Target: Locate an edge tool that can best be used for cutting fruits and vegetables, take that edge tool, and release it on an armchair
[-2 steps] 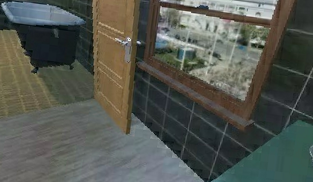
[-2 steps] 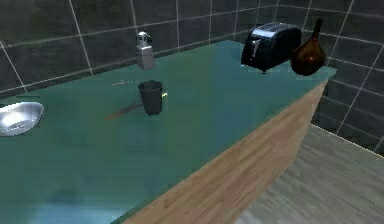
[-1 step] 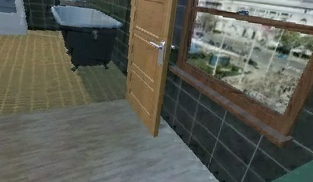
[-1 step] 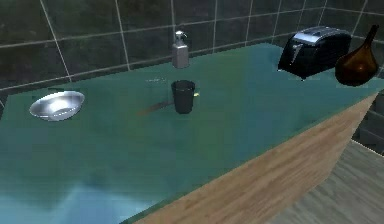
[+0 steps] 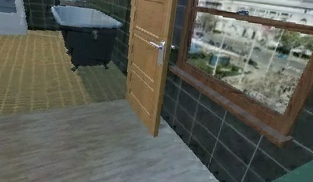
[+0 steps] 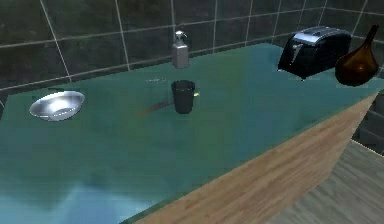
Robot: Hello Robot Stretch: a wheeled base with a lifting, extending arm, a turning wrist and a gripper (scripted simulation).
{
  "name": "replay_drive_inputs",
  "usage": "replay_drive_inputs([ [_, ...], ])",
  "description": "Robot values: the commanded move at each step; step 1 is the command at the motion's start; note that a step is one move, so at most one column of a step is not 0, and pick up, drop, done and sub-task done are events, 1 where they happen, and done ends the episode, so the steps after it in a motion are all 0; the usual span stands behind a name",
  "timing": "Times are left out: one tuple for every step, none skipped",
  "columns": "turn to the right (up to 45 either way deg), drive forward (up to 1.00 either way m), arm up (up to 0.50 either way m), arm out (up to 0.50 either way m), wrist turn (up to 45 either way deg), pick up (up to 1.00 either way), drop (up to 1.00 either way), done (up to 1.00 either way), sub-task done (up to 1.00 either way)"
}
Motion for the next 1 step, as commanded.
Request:
replay_drive_inputs([
  [0.0,0.00,0.38,0.00,0.0,0.00,0.00,0.00,0.00],
])
